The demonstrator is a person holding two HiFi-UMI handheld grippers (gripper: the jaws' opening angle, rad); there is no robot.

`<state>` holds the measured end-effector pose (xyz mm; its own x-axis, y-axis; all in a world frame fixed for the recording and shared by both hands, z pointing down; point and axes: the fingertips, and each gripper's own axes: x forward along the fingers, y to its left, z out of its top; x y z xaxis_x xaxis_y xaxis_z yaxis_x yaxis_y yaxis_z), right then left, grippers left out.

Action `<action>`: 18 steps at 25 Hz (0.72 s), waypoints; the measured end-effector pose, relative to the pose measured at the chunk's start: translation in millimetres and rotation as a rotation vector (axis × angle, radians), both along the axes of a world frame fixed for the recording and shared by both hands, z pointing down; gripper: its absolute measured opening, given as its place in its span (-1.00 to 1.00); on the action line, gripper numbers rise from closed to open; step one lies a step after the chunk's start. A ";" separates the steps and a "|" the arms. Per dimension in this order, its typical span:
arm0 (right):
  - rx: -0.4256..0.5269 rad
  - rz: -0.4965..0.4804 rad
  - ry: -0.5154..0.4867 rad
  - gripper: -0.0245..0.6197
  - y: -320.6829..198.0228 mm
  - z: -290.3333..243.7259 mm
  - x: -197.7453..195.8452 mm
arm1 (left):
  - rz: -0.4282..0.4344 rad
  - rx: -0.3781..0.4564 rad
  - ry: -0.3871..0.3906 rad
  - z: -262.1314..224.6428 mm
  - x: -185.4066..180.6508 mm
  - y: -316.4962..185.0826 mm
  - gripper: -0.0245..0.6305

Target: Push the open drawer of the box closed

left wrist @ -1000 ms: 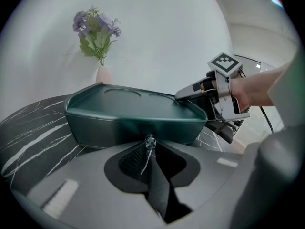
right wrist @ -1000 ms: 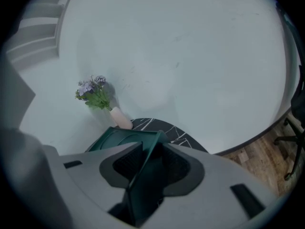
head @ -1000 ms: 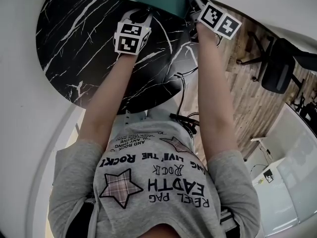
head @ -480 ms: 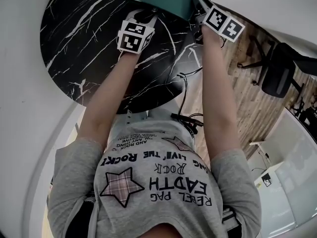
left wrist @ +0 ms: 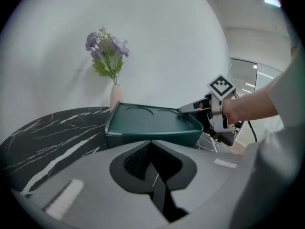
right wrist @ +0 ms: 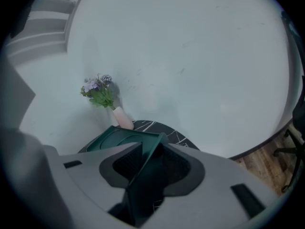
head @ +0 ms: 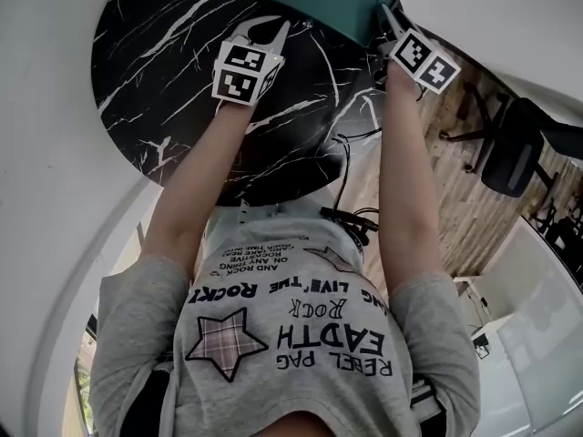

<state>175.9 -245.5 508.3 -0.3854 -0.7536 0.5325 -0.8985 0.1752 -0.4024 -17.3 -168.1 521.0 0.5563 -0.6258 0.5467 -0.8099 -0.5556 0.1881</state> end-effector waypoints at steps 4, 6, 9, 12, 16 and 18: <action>0.033 -0.009 0.053 -0.60 4.6 -9.0 4.2 | -0.042 0.031 0.015 -20.2 -19.9 -3.0 -0.90; 0.046 -0.005 0.061 -0.76 7.6 -15.4 7.6 | -0.080 0.042 0.043 -30.9 -27.8 -2.9 -0.90; 0.071 -0.027 0.077 -0.89 12.9 -27.2 5.4 | -0.128 0.067 0.084 -48.3 -36.3 -1.0 -0.90; 0.127 -0.077 0.082 -0.89 18.9 -48.4 -4.5 | -0.147 0.097 0.093 -63.8 -43.5 3.0 -0.90; 0.188 -0.129 0.088 -0.89 31.2 -77.0 -15.8 | -0.174 0.133 0.088 -83.9 -58.0 9.1 -0.90; 0.214 -0.145 0.076 -0.89 37.6 -91.2 -20.3 | -0.194 0.153 0.086 -95.3 -67.6 13.1 -0.90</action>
<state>155.7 -207.9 417.1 -0.4626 -0.7920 0.3984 -0.8840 0.3781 -0.2749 -84.9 -155.1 425.7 0.4585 -0.7969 0.3934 -0.8886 -0.4190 0.1867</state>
